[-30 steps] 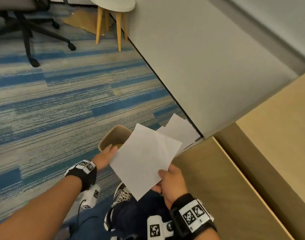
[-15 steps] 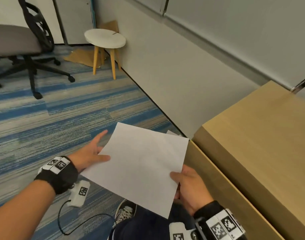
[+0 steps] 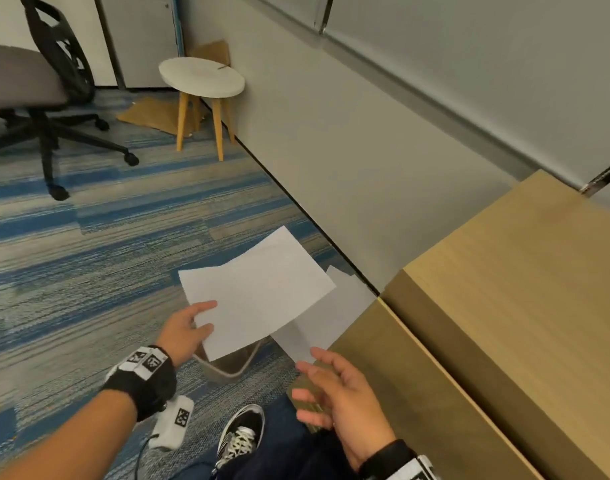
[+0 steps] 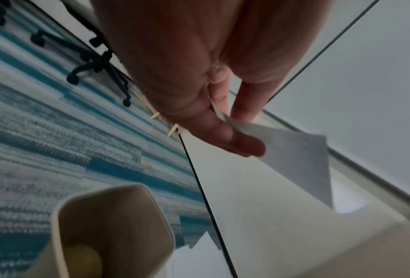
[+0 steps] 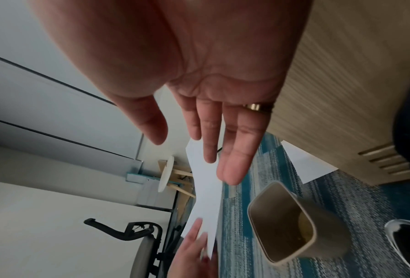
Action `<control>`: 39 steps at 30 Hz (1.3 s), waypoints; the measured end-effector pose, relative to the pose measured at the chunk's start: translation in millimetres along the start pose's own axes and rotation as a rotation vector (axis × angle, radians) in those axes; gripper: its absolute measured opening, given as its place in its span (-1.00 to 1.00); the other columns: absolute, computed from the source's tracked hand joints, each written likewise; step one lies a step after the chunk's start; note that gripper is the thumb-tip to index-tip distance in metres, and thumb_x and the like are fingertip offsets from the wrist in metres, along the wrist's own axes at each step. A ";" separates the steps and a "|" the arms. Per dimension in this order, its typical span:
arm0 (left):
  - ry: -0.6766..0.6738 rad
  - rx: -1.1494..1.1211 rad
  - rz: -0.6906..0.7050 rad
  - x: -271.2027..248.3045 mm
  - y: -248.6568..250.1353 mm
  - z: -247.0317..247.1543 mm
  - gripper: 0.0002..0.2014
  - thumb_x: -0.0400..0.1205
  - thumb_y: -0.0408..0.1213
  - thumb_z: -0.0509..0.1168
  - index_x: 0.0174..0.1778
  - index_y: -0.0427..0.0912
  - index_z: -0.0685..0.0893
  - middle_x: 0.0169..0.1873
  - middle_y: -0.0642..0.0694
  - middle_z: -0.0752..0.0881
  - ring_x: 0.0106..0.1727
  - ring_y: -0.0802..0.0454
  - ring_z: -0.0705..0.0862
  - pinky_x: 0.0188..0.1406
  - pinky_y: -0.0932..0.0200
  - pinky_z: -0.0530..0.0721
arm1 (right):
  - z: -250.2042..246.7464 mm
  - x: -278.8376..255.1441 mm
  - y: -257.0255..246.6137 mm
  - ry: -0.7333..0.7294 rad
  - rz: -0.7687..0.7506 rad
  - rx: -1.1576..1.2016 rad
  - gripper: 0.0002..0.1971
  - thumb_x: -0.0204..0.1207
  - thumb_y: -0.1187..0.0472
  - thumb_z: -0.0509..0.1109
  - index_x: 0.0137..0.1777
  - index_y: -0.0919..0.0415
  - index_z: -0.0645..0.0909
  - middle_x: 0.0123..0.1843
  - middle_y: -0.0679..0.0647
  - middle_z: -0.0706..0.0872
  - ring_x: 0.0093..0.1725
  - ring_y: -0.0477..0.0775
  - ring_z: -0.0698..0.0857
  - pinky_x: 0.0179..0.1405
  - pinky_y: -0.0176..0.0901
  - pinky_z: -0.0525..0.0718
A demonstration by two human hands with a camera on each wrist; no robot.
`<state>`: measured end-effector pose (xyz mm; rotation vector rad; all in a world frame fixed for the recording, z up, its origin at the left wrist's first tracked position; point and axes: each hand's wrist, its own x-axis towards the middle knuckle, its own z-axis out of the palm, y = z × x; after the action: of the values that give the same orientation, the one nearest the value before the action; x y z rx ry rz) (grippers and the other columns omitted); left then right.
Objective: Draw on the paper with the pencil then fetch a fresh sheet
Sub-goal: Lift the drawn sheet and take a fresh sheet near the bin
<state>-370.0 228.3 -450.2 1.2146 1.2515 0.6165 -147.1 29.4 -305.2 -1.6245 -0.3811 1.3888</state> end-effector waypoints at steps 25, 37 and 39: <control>-0.171 0.253 0.013 106.4 -92.9 204.9 -0.41 0.57 -0.46 0.38 0.45 0.19 0.55 0.09 -0.16 0.70 -0.22 -0.03 0.68 -0.20 0.30 0.70 | -19.3 70.6 50.9 0.089 0.207 0.044 -0.84 0.69 0.31 0.44 0.20 0.10 0.72 0.03 0.06 0.91 -0.18 0.03 0.83 -0.24 0.01 0.80; -0.163 -0.185 0.735 -8.1 192.4 105.3 -0.35 0.63 -0.67 0.28 0.60 -0.06 0.45 0.56 -0.01 0.51 0.52 -0.05 0.55 0.39 0.02 0.62 | -15.6 -0.5 -20.1 -0.017 -0.173 -0.023 -0.60 0.62 0.26 0.54 0.35 -0.16 0.61 0.32 -0.14 0.76 -0.10 -0.02 0.71 -0.21 -0.16 0.74; -0.161 -0.273 0.780 -35.8 221.5 84.7 -0.36 0.62 -0.71 0.24 0.60 -0.15 0.42 0.56 -0.02 0.51 0.54 -0.01 0.52 0.40 0.07 0.61 | -12.1 -24.3 -43.8 -0.089 -0.250 -0.002 -0.53 0.56 0.19 0.58 0.40 -0.18 0.59 0.32 -0.18 0.78 -0.13 -0.10 0.75 -0.11 -0.12 0.76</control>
<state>-246.5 235.8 -244.7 1.4705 0.5004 1.1820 -129.8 28.9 -256.7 -1.4637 -0.6162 1.2724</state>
